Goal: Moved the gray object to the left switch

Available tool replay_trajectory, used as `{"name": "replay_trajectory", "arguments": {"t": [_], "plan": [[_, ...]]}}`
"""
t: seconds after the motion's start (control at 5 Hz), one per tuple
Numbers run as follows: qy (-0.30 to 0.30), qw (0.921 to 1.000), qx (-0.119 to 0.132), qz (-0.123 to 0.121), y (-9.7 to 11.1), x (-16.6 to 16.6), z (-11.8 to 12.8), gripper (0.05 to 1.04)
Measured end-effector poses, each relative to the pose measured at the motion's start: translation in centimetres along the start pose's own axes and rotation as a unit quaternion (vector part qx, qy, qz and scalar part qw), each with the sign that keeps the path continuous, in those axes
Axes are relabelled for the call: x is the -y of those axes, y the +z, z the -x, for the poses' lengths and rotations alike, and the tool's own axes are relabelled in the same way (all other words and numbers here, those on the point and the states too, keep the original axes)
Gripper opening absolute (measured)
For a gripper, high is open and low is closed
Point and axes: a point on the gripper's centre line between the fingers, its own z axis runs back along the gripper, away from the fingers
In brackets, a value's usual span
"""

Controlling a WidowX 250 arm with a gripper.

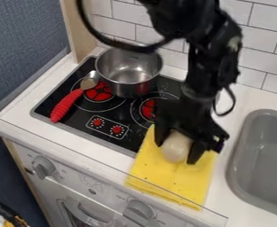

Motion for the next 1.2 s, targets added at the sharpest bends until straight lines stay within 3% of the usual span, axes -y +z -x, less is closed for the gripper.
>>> {"name": "replay_trajectory", "arguments": {"t": [0.2, 0.4, 0.8, 1.0, 1.2], "plan": [[0.034, 0.9984, 0.044, 0.011, 3.5, -3.6, -1.1, 0.782], [0.083, 0.9945, 0.065, -0.003, 4.6, -8.5, -1.0, 0.782], [0.128, 0.991, 0.037, 0.012, -0.2, -17.2, 2.2, 0.782], [0.124, 0.9915, 0.023, 0.031, -2.6, -17.6, 2.3, 0.782], [0.115, 0.9929, 0.001, 0.03, -4.4, -17.4, 2.5, 0.782]]}}
